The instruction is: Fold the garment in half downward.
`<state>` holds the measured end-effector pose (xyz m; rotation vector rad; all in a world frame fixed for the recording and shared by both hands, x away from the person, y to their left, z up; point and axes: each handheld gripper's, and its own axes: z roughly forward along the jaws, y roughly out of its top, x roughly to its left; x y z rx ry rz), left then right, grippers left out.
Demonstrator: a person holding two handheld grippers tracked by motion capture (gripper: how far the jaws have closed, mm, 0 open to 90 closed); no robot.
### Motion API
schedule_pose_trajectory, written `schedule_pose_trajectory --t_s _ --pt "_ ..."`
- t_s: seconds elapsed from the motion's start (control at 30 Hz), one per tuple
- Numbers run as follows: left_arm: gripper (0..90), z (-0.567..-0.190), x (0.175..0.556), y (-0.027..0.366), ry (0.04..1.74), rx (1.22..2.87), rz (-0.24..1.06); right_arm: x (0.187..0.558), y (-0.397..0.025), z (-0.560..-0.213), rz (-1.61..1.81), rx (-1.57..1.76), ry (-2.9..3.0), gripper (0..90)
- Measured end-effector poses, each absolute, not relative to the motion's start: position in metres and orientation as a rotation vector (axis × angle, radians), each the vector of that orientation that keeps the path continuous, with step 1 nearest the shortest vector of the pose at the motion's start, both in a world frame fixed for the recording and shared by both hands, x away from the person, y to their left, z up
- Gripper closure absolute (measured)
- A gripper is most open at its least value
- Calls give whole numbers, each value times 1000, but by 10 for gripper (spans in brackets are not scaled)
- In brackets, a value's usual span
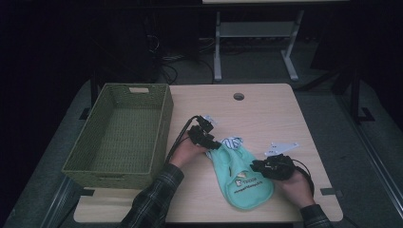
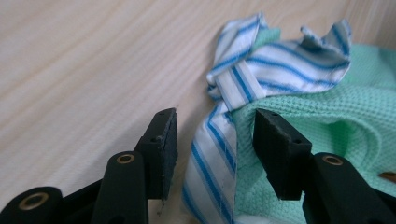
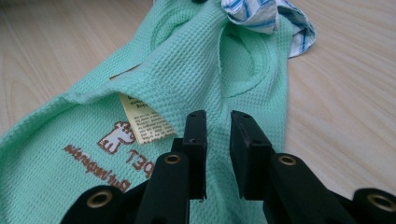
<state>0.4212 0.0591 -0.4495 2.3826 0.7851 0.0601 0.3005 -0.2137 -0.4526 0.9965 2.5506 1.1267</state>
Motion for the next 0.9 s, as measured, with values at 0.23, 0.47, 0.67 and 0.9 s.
schedule_pose_trajectory --t_s 0.23,0.47,0.67,0.9 --pt "524 -454 416 54 747 2431 81 301 -215 -452 1127 996 2545 760" --pt "744 -456 411 53 731 2402 35 300 -216 -451 1131 1000 2536 767" --pt "818 -455 410 52 729 2405 20 298 -213 -442 1185 980 2524 816" --pt "822 -456 409 54 733 2390 21 306 -199 -431 1278 943 2516 896"
